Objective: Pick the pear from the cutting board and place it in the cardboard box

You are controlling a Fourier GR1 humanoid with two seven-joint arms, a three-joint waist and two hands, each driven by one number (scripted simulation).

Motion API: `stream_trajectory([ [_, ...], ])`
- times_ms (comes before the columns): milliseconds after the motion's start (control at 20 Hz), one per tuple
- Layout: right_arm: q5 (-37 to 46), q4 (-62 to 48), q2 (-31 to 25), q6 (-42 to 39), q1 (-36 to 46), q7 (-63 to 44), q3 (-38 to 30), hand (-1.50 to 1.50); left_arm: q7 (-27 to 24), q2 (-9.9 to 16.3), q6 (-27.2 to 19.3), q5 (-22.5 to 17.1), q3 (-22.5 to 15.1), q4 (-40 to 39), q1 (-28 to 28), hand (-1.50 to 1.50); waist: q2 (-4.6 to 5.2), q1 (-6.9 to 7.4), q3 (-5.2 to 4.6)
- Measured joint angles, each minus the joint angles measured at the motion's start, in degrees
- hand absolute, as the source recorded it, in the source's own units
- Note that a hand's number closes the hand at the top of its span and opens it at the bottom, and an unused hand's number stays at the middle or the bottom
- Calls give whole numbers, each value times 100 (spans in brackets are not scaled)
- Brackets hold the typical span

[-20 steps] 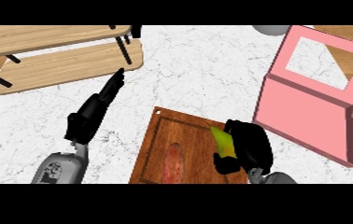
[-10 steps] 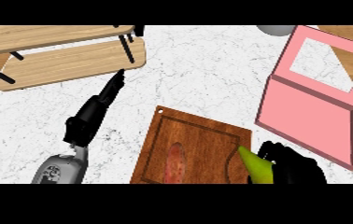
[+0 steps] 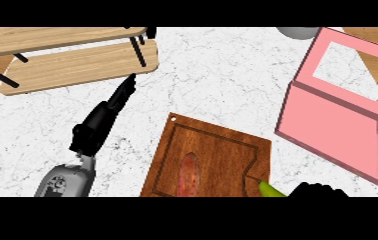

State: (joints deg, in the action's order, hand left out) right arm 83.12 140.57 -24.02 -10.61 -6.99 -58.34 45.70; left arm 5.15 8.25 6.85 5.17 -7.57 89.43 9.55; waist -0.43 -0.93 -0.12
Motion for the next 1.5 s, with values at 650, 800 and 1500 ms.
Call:
stream_trajectory([
  [650,436,288,984,-922,793,126,-1115,150,-38,-100,21,39,11,-113,125,0,35,56,1],
  [800,416,280,1201,-1233,1079,307,-1679,150,-75,-74,53,26,63,-149,141,0,42,72,3],
  [1500,-901,-518,1733,-2227,2783,1507,-5129,150,-83,-108,128,92,67,-109,97,0,46,95,14],
])
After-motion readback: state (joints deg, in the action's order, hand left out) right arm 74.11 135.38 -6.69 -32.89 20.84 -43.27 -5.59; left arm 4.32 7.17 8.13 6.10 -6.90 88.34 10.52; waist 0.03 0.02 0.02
